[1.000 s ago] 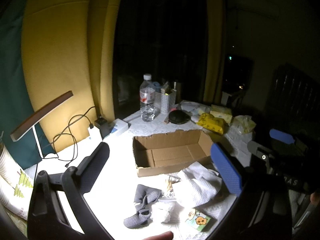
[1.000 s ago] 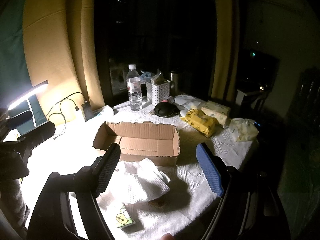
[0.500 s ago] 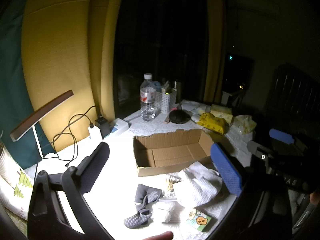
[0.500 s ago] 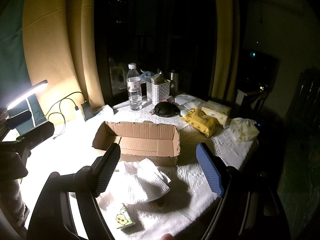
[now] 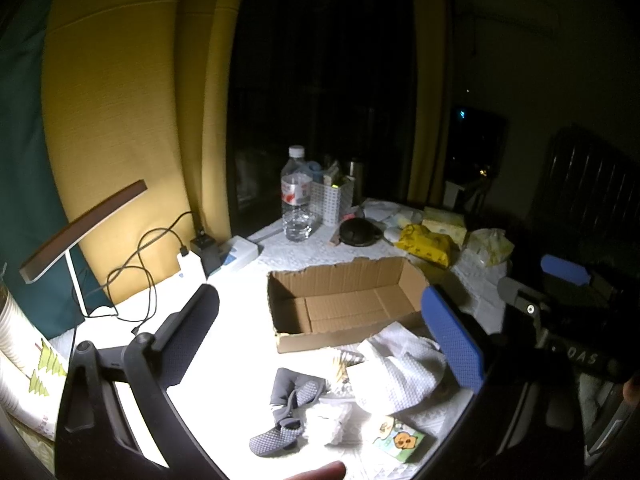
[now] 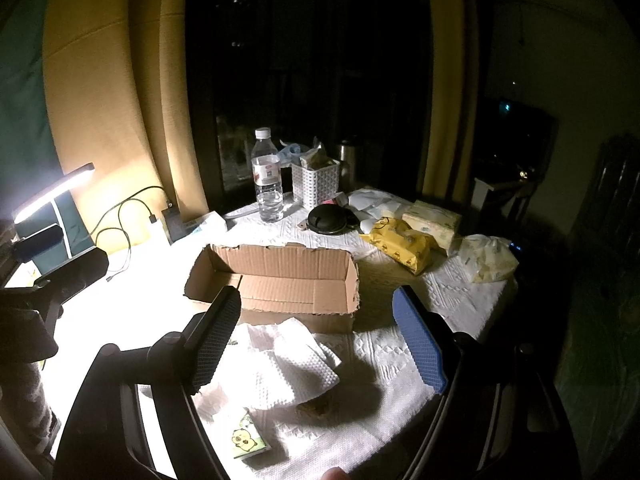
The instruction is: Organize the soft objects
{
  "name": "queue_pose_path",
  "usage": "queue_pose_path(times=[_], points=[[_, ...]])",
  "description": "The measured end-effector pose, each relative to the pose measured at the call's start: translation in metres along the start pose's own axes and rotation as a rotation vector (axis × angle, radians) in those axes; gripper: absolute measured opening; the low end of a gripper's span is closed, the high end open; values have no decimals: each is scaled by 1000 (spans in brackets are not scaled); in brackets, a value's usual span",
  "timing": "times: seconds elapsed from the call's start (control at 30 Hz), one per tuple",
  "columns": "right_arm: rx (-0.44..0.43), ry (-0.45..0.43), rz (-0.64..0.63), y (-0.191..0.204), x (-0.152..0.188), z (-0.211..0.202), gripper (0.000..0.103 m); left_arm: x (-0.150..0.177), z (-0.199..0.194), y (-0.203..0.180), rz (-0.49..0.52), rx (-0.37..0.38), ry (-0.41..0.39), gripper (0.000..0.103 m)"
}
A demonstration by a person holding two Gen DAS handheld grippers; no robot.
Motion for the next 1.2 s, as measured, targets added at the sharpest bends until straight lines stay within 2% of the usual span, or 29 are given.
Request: queue_pose_path(times=[0.83, 1.2], points=[[-5, 8, -3, 1, 4, 6, 81, -1, 2, -1, 1, 2, 2, 102], [-56, 60, -2, 6, 30, 29, 81, 9, 15, -7, 26, 1, 46, 102]])
Point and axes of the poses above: each gripper's, at about its wrist camera, not at the fingertips, and z roughly the way its jaws point, y to its left, x to its underside, the point moved 4 cm from there along z, roughly the way its jaws point, and after that the axes turned 12 degrees about -y, right-handed, at the moved point
